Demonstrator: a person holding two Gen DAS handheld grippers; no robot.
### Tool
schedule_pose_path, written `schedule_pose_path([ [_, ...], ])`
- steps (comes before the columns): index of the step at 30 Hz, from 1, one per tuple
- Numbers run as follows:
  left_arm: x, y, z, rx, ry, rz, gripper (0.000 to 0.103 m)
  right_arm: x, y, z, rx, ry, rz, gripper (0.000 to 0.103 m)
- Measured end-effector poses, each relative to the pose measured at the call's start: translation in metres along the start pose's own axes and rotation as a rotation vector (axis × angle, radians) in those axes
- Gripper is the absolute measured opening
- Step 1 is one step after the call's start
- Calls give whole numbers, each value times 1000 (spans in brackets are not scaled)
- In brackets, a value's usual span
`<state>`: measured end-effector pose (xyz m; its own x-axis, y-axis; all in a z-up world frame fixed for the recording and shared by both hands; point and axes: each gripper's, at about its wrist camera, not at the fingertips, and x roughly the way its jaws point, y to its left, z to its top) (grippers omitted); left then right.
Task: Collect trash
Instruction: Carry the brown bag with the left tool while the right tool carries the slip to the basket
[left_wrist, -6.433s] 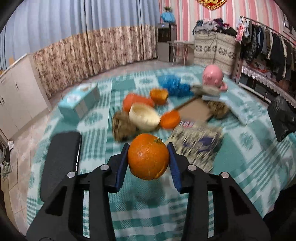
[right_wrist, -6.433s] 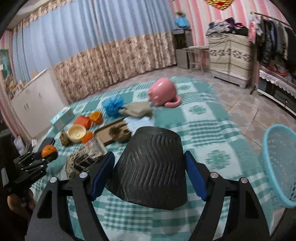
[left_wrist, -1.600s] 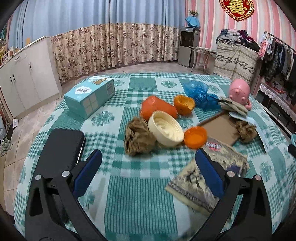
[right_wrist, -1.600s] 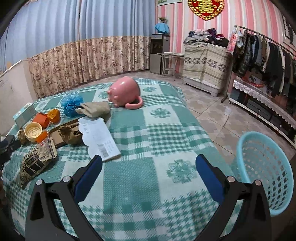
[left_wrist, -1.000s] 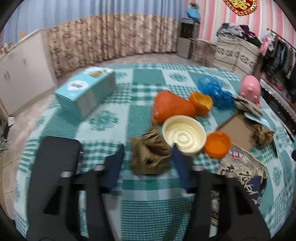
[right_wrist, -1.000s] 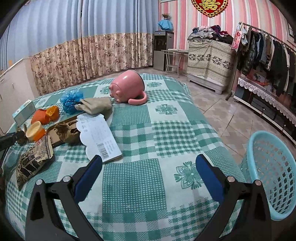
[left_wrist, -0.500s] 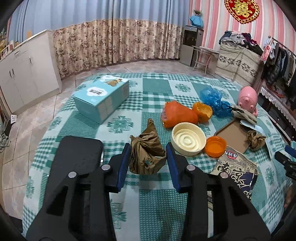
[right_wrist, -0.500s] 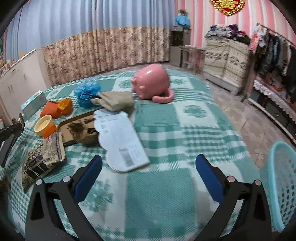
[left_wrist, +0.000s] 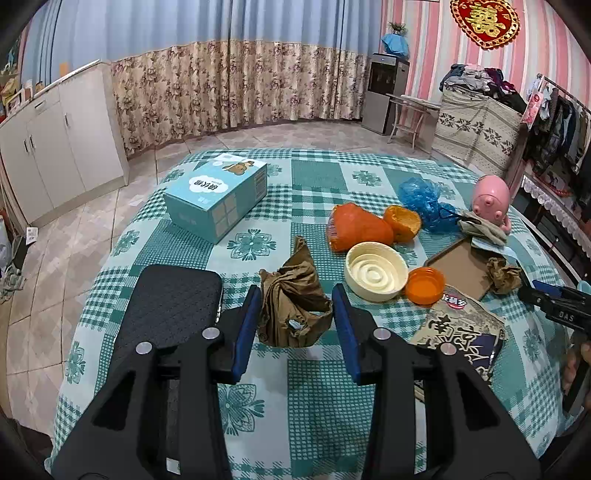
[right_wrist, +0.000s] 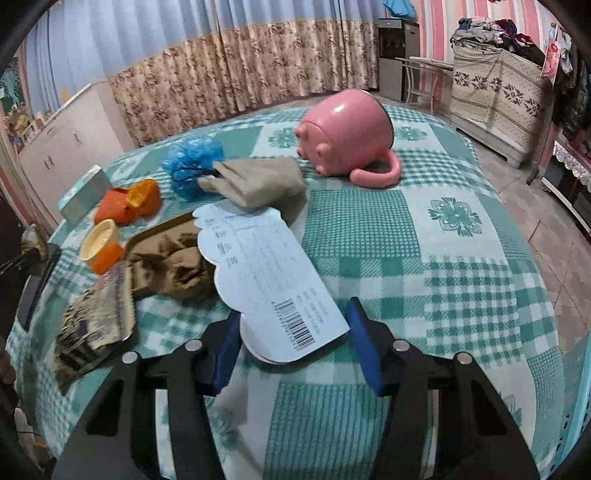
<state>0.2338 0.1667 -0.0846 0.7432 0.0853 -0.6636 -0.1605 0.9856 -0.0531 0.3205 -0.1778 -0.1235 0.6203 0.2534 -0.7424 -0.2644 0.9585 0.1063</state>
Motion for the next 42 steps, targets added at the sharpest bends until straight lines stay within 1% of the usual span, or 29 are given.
schedule_pose_path([
  [3,-5,-6,0,4,-5,-8,39,-17,3,-7,-42,-12,-40,54],
  [7,-14,-19,3,19,-24,-25,39,-46,-8,-21,-67,-32,-103,54],
  [13,-22,-48,8,50,-42,-65,39,-89,-40,-41,-4,-61,-143,54],
  [17,-26,-76,10,97,-52,-101,39,-114,-57,-51,28,-92,-185,54],
  [21,-31,-107,11,140,-57,-143,39,-134,-73,-59,65,-122,-227,54],
  [25,-36,-146,8,183,-69,-202,39,-161,-95,-69,110,-162,-281,54],
  [29,-37,-185,7,226,-75,-247,39,-191,-129,-83,192,-190,-343,54],
  [34,-38,-241,6,270,-70,-331,39,-214,-170,-101,260,-196,-426,54],
  [38,-37,-281,5,279,-49,-400,39,-227,-199,-117,318,-200,-473,54],
  [42,-36,-314,3,297,-40,-442,39,-238,-223,-131,361,-204,-505,54],
])
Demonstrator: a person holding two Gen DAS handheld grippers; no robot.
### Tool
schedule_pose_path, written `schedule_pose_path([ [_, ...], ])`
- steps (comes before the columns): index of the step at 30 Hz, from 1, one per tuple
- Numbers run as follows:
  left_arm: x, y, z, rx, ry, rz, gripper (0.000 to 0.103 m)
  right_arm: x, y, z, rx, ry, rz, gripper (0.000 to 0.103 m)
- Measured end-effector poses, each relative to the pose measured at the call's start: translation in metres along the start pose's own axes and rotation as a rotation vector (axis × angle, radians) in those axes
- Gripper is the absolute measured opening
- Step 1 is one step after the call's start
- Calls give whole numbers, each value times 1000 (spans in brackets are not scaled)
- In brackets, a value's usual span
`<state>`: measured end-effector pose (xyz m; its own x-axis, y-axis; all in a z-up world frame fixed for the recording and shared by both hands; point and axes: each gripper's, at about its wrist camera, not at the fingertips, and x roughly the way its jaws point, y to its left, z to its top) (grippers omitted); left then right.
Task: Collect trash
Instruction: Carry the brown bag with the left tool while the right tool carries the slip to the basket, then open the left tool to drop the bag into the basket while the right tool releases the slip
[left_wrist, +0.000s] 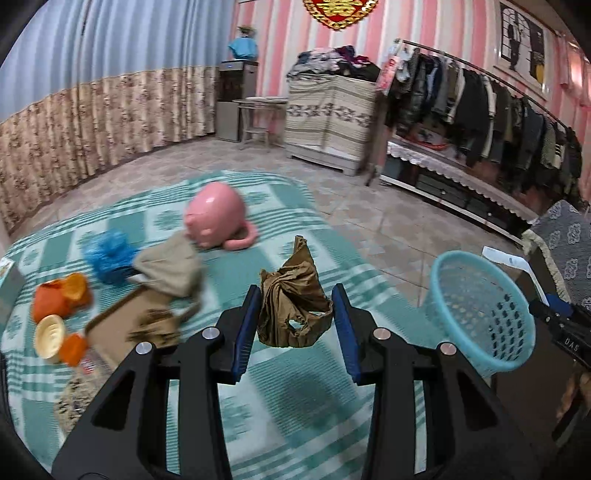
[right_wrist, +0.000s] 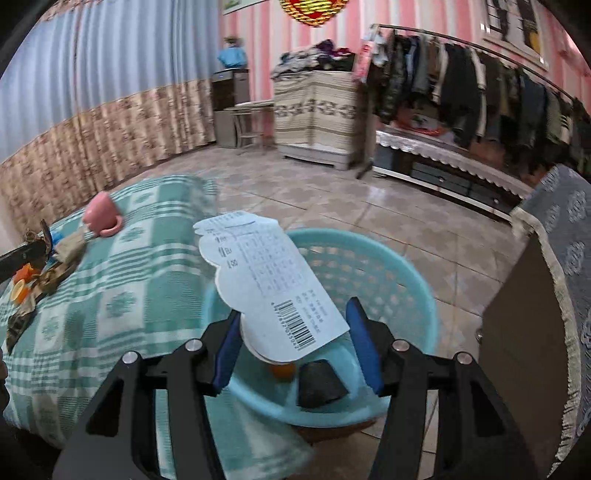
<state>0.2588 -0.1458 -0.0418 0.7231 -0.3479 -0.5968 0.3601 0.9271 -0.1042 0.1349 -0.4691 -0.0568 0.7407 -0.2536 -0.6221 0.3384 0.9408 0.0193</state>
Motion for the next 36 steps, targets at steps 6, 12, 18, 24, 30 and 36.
schedule_pose_path([
  [6,14,-45,3,61,1,-46,39,2,-26,-4,32,-2,-35,54],
  [12,25,-92,8,136,-7,-85,39,5,-42,-5,69,-7,-55,54],
  [18,38,-142,8,226,-11,-148,39,10,-55,-9,90,-2,-83,54],
  [24,63,-187,7,291,17,-202,40,13,-68,-18,121,12,-101,54],
  [30,87,-219,2,365,45,-221,40,20,-78,-25,145,33,-113,54],
  [36,103,-234,8,379,63,-238,43,23,-81,-23,149,40,-126,54],
])
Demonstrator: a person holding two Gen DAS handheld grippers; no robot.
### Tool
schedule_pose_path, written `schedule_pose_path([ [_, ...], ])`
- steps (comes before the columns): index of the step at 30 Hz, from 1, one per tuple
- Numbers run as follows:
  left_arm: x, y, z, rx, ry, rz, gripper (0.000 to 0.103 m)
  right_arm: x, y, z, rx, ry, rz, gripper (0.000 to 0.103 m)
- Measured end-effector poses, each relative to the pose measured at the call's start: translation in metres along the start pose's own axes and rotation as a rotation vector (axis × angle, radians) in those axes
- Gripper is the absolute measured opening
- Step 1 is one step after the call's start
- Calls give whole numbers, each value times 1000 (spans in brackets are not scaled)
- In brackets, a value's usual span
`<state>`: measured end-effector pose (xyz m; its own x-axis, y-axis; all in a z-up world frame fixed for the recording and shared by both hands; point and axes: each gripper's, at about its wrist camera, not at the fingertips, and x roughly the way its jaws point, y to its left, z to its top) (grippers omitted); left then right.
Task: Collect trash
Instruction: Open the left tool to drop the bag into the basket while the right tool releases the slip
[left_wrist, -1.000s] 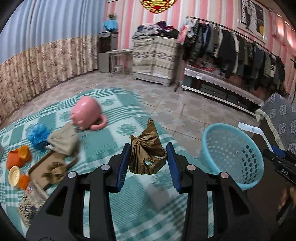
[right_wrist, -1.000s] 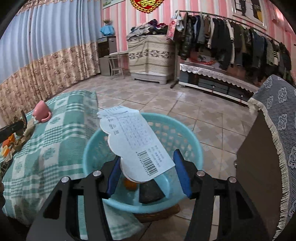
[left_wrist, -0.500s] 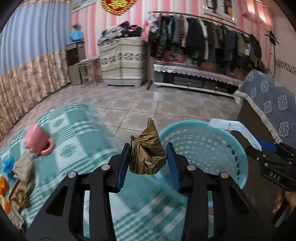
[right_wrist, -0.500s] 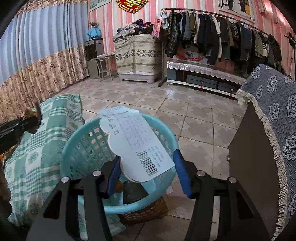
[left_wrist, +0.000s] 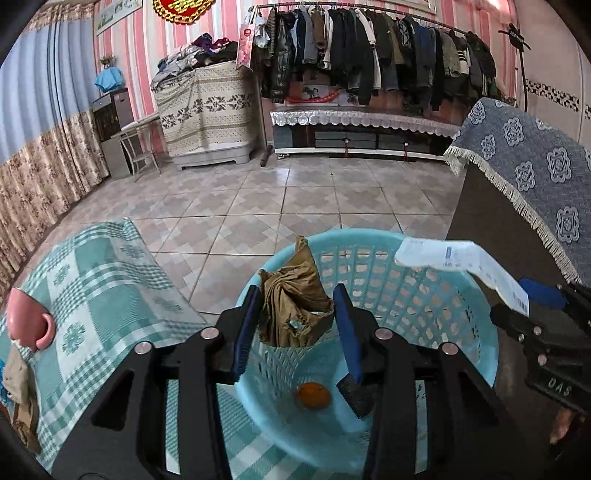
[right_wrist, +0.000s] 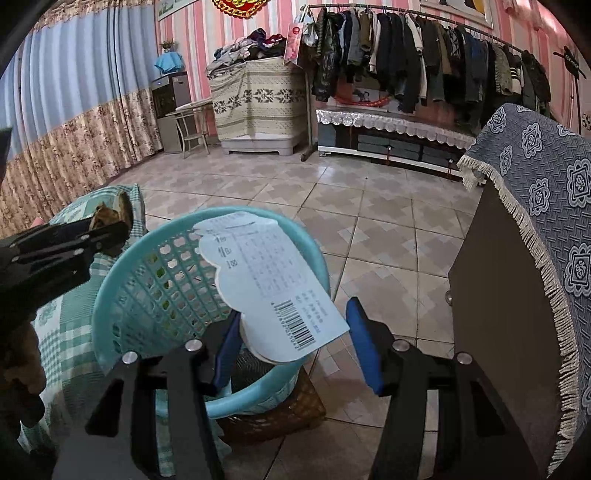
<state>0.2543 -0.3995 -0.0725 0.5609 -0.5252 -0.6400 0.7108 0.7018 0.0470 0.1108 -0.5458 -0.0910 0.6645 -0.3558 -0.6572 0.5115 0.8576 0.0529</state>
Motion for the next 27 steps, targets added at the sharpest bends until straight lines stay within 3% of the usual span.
schedule_pose_path([
  [4,5,5,5,-24,2,5,72,1,0,0,5,2,-1,54],
  [5,5,6,7,-25,-2,14,75,1,0,1,5,3,-1,54],
  [13,-12,32,16,-62,-49,82,86,8,8,3,-7,24,3,55],
  [23,-36,64,13,-86,-77,156,91,36,44,13,-68,89,28,55],
  [25,-40,68,10,-90,-78,164,91,37,46,14,-57,90,35,61],
  [26,-43,70,9,-92,-79,167,91,37,47,15,-48,84,37,76],
  [27,-47,72,7,-95,-81,170,91,36,49,15,-46,75,38,83],
])
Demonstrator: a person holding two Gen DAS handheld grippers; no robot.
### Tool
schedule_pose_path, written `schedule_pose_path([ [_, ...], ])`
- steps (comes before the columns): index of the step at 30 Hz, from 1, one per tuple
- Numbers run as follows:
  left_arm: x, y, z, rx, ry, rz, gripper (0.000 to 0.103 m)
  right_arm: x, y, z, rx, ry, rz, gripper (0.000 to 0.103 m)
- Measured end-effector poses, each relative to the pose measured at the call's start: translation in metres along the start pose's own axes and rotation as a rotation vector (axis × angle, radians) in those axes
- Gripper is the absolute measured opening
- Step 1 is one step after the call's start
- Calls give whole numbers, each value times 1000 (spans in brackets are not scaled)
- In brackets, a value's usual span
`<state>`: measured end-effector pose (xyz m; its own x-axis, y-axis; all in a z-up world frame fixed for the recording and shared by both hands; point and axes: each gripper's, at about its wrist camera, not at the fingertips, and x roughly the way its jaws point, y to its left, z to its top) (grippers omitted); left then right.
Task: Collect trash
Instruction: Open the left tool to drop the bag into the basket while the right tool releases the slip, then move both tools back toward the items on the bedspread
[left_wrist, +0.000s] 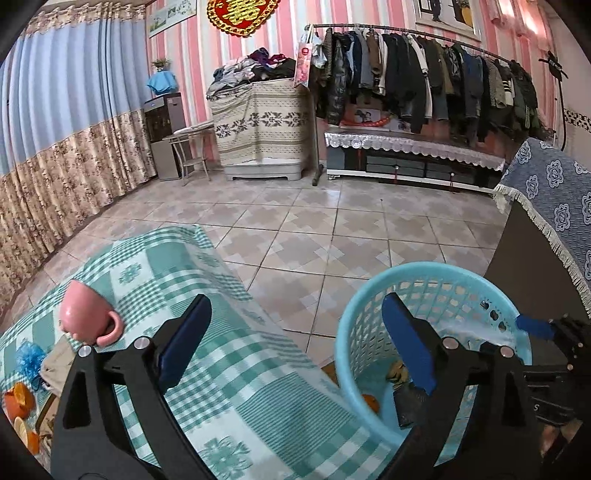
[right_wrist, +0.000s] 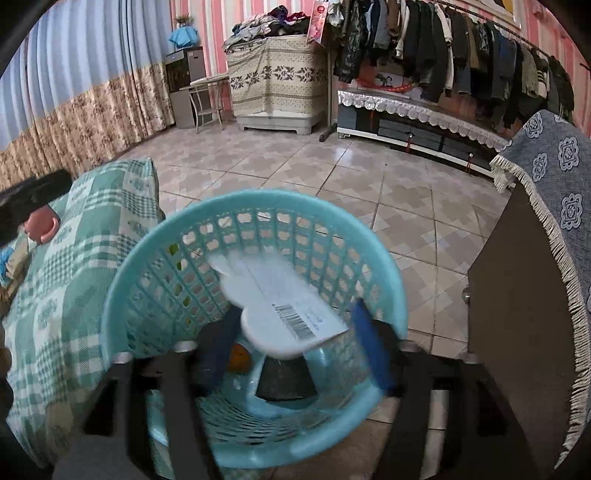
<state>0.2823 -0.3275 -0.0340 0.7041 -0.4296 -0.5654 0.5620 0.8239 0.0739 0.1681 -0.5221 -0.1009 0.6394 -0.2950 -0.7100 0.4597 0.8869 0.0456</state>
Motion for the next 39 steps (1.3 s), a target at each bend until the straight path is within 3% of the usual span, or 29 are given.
schedule_pose_path([
  [11,-36,36,-13,-55,-19,37,96,-12,20,4,-46,-40,-22,96],
  [18,-62,69,-26,-103,-25,89,97,-26,32,7,-46,-65,-14,97],
  [26,-98,115,-48,-154,-45,172,98,-49,62,6,-63,-120,21,97],
  [39,-158,204,-106,-278,-56,323,98,-74,140,-1,-104,-176,162,98],
])
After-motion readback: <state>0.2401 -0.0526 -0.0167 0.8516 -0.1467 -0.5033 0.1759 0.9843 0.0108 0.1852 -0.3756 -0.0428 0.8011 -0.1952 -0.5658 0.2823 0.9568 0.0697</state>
